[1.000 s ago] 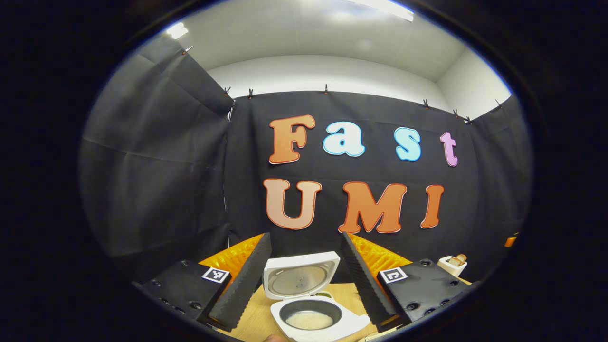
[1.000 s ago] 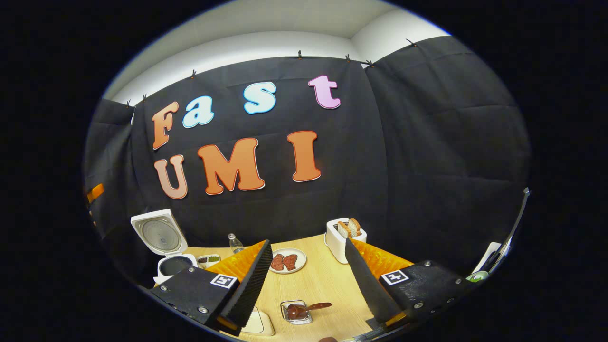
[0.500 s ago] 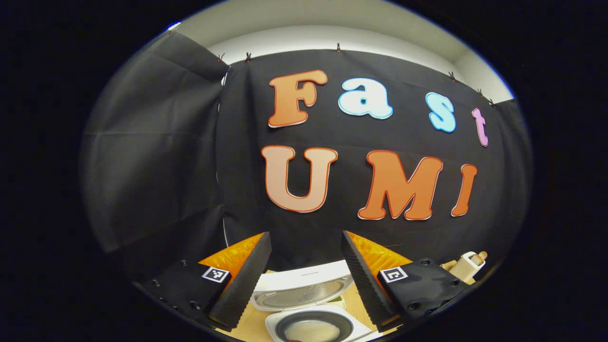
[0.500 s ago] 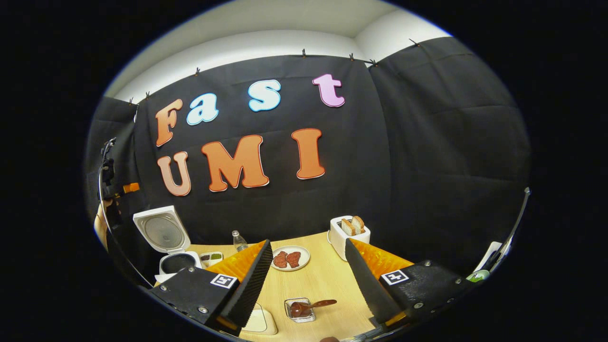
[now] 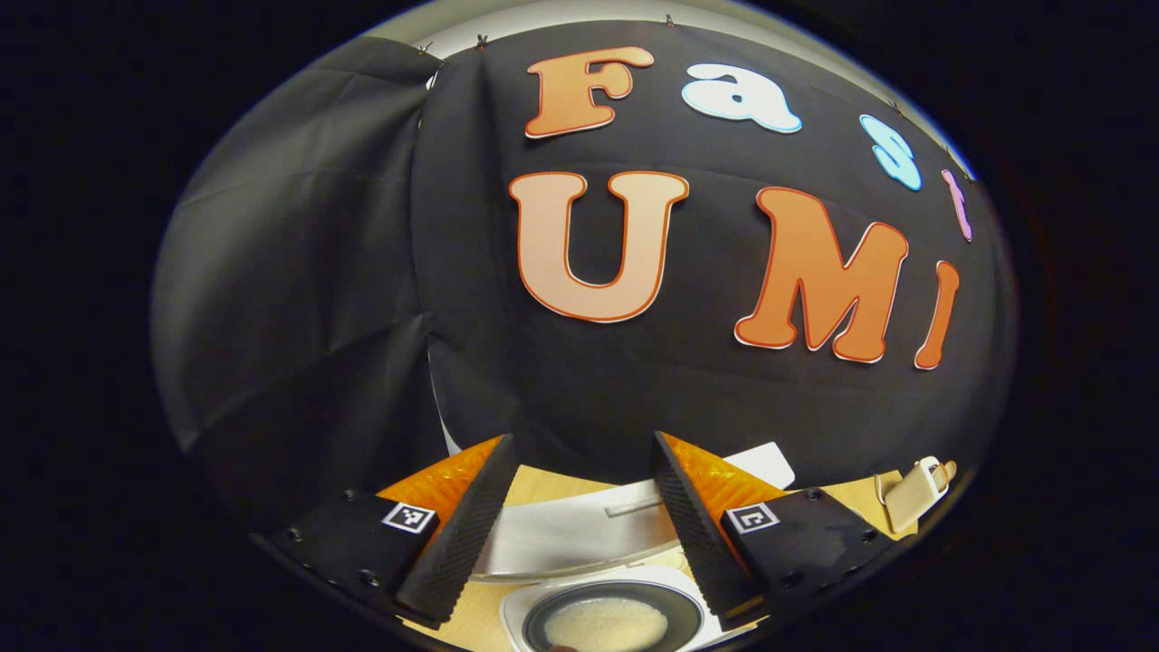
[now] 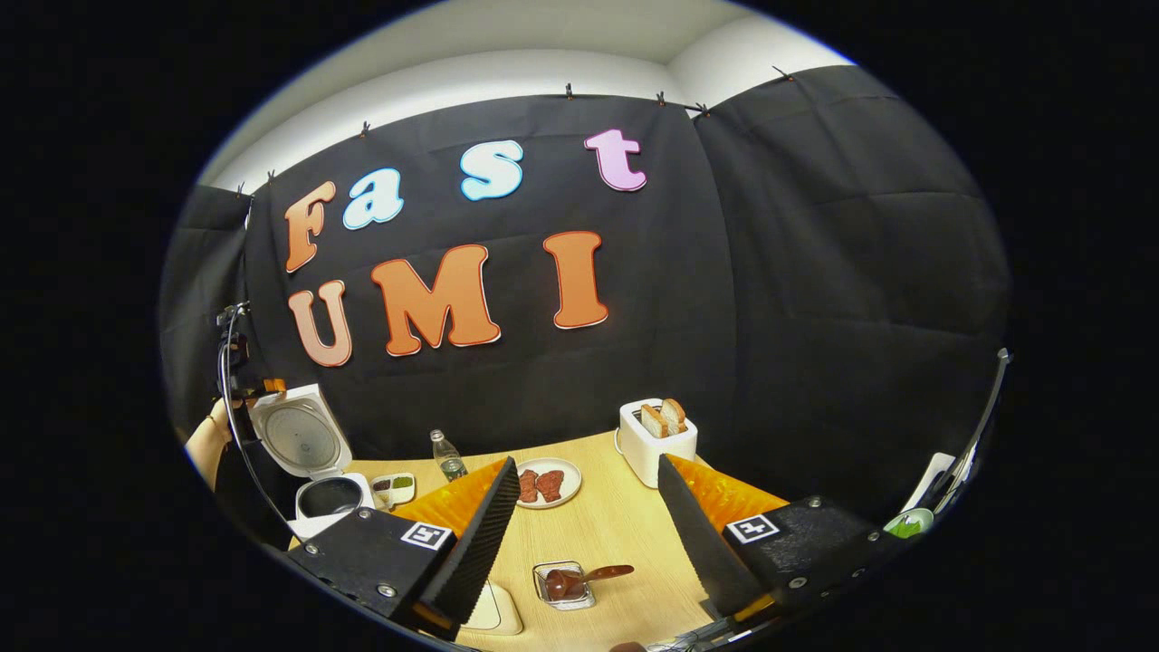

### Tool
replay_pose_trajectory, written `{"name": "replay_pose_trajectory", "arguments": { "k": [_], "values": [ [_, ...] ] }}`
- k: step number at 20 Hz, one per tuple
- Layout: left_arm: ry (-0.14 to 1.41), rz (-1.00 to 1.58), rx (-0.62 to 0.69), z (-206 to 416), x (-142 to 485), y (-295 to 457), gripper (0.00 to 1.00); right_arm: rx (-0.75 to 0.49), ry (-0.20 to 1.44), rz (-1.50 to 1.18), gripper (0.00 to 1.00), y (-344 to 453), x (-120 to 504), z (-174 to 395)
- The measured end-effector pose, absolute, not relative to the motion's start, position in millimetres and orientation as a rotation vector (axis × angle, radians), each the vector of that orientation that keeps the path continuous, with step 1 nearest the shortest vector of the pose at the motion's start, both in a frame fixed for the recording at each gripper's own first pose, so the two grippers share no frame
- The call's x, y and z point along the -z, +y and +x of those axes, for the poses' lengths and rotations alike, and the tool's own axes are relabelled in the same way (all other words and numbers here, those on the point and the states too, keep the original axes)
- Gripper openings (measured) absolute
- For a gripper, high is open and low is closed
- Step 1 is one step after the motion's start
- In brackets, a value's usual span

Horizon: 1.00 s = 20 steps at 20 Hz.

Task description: Close the left gripper, press the button to open the rice cooker; take a wooden spoon from the chopstick holder with the right hand, scoop a spoonful of rice and pour it into the rice cooker, then put the wooden spoon back into the chopstick holder.

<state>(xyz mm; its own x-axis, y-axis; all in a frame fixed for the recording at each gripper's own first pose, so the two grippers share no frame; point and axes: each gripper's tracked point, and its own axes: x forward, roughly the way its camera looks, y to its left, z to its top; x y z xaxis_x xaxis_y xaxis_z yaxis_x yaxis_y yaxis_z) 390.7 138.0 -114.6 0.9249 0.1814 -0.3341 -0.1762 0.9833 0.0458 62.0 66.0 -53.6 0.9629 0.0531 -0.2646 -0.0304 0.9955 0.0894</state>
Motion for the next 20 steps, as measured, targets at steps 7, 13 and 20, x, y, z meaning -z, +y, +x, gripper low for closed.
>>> {"name": "replay_pose_trajectory", "arguments": {
  "k": [7,13,20],
  "values": [
    [0.378,0.007,-0.129,357.0,118.4,117.2,1.0,-0.09,0.291,0.071,0.95,83.8,64.8,68.1],
    [0.457,-0.055,-0.051,302.8,138.7,90.0,1.0,-0.158,0.31,0.077,0.95,109.2,76.0,61.5],
    [0.497,-0.06,-0.029,215.3,214.1,53.2,1.0,-0.234,0.337,0.084,0.95,136.4,82.1,60.6]
  ]
}}
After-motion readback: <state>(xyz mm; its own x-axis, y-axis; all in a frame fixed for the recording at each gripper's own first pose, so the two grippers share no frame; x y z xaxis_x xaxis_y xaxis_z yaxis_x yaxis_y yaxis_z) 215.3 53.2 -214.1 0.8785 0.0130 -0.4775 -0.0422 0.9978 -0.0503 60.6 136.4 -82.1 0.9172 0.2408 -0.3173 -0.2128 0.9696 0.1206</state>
